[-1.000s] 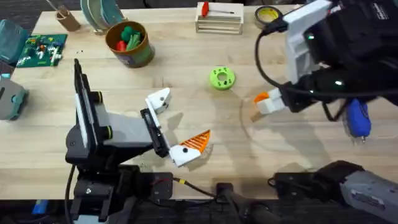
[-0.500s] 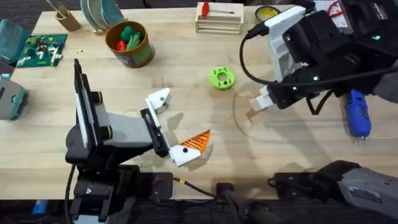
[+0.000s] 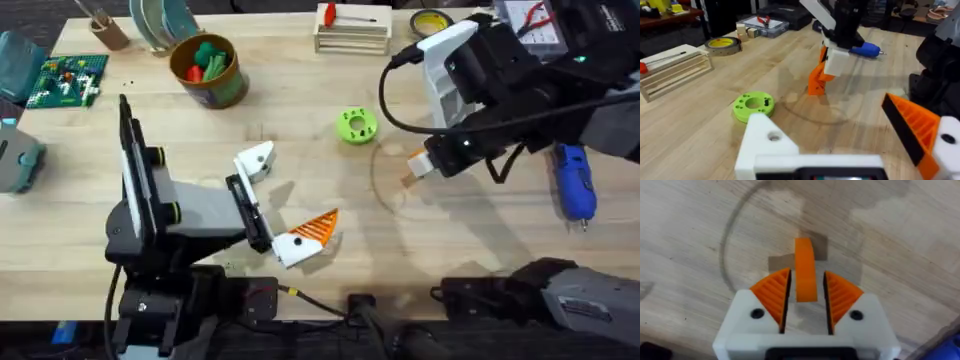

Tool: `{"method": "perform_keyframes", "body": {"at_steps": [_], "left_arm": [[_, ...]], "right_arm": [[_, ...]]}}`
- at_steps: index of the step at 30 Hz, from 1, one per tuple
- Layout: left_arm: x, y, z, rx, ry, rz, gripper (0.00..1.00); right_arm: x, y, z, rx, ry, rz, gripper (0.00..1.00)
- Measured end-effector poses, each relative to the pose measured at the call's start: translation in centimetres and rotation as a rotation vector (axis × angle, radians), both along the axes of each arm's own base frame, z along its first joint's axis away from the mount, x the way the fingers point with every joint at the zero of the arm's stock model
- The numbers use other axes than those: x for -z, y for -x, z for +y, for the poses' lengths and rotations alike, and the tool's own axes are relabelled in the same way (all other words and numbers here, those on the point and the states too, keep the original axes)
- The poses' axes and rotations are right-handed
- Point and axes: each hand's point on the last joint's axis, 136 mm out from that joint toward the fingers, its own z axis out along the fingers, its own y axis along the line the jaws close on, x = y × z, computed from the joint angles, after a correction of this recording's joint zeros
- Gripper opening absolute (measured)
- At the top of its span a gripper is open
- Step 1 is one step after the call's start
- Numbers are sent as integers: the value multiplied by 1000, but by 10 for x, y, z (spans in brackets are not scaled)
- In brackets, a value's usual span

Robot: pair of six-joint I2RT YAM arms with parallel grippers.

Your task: Pick up the gripper from the table and insert it into the empty holder that is missing its gripper. Then pick up a screw, insert it into the mounting hole, and use the screwdriver to tighten it. Finally, clean up the table by picking up the vegetable and placing it into the bucket.

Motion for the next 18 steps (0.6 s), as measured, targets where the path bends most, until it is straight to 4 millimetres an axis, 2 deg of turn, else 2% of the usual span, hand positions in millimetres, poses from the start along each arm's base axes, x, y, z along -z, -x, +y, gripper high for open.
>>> {"method": "perform_keyframes", "body": {"at_steps": [3, 10, 13, 16, 18], "left_arm": [[0, 0, 0, 0, 0, 0, 994], [0, 0, 0, 0, 0, 0, 993], [0, 0, 0, 0, 0, 0, 993], [0, 0, 0, 0, 0, 0, 993], [0, 0, 0, 0, 0, 0, 993]], "right_arm": [[0, -1, 1, 0, -3, -2, 359], [-1, -2, 1, 2, -7, -9, 256], [-1, -2, 1, 2, -7, -9, 176], [-1, -3, 2, 2, -9, -10, 34], [-2, -3, 2, 2, -11, -11, 14]]}}
